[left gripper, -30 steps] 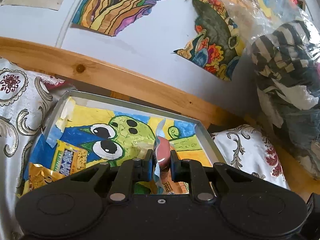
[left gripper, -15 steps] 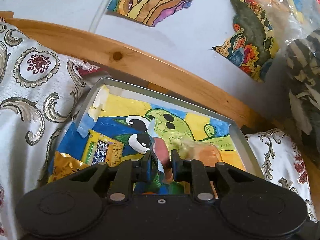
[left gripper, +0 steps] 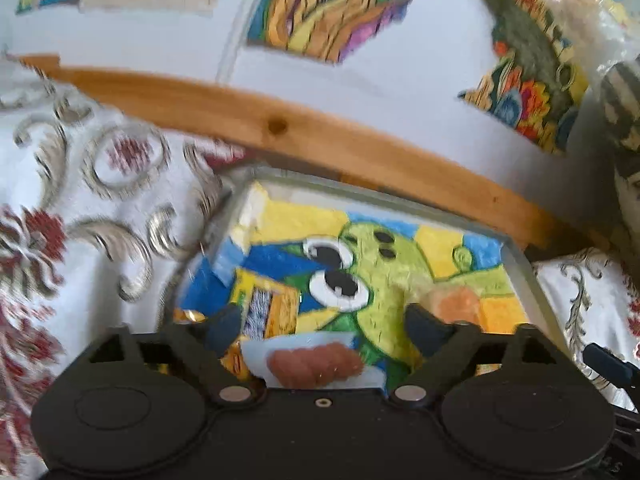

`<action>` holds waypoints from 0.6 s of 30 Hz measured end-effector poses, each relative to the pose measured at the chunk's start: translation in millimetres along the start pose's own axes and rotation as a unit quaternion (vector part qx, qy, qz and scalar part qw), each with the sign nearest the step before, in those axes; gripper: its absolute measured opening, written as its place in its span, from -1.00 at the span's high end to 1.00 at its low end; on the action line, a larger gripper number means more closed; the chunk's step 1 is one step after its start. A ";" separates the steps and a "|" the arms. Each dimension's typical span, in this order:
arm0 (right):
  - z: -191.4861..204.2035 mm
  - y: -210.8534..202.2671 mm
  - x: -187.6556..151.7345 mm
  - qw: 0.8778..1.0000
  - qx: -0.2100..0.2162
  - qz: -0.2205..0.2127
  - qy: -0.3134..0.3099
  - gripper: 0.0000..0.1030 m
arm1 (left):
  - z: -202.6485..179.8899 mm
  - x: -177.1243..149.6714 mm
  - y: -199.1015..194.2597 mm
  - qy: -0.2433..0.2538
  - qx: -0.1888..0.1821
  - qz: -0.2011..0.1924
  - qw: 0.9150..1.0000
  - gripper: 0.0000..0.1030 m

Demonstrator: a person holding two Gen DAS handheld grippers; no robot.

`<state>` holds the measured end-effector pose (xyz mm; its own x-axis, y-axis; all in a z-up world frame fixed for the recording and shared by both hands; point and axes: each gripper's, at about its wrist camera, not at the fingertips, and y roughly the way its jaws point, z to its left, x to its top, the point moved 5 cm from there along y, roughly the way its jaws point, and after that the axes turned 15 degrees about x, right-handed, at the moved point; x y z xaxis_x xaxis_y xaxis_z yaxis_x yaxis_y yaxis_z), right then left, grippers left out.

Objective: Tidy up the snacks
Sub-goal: 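Release the biscuit and sausage pack into the tray with both tools, then withdraw both tools from the tray back over the remaining snacks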

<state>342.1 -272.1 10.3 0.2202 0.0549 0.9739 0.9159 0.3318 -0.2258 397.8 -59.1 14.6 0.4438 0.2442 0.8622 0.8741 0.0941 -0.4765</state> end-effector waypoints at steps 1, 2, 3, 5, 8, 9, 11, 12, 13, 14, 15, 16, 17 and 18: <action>1.3 -5.1 4.2 1.000 0.000 -0.004 -0.003 -0.74 | 0.1 2.7 -6.8 0.002 -0.001 -0.008 1.000 -0.90; 2.7 -10.3 7.9 1.000 0.000 -0.008 -0.005 -0.79 | 0.1 5.3 -14.4 0.004 -0.004 -0.015 1.000 -0.91; 4.9 -17.3 12.1 1.000 0.000 -0.014 -0.007 -0.85 | 0.2 7.6 -21.7 0.007 -0.006 -0.021 1.000 -0.95; 9.2 -28.4 19.6 1.000 -0.002 -0.022 -0.008 -0.91 | 0.7 11.8 -37.7 0.010 -0.007 -0.033 0.999 -0.98; 17.5 -48.0 31.6 0.999 -0.005 -0.035 -0.012 -0.99 | 1.3 15.5 -64.4 0.018 -0.007 -0.049 0.999 -0.98; 20.9 -55.4 35.3 0.999 -0.004 -0.038 -0.013 -0.99 | 0.9 16.0 -72.6 0.022 -0.007 -0.053 0.998 -0.98; 28.2 -70.3 41.7 0.999 0.000 -0.043 -0.017 -0.99 | 1.5 17.3 -90.0 0.026 -0.007 -0.061 0.998 -0.98; 31.6 -77.1 44.3 0.999 0.000 -0.044 -0.019 -0.99 | 2.5 18.0 -98.9 0.027 -0.006 -0.064 0.998 -0.98; 35.2 -84.5 46.6 0.999 0.000 -0.046 -0.021 -0.99 | 4.1 18.4 -108.0 0.027 -0.006 -0.067 0.997 -0.98; 39.0 -92.3 49.1 0.999 -0.001 -0.049 -0.024 -0.99 | 5.8 18.7 -117.5 0.025 -0.006 -0.070 0.997 -0.98; 42.4 -101.2 51.6 0.998 -0.002 -0.052 -0.027 -0.99 | 8.5 18.8 -127.1 0.023 -0.007 -0.074 0.997 -0.98; 44.8 -108.2 53.3 0.998 -0.002 -0.054 -0.028 -0.99 | 11.1 18.8 -136.7 0.021 -0.007 -0.077 0.997 -0.98; 47.7 -115.6 54.9 0.998 -0.001 -0.055 -0.030 -0.99 | 13.4 18.7 -144.8 0.019 -0.007 -0.080 0.997 -0.98; 50.9 -123.8 56.5 0.998 0.000 -0.057 -0.032 -0.99 | 16.6 18.0 -153.6 0.018 -0.006 -0.082 0.996 -0.98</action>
<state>224.2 -262.2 94.5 0.0936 0.0769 0.9926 0.9335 0.3399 -0.1144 268.3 -53.1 100.5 0.3017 0.1909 0.9341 0.9375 0.1189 -0.3271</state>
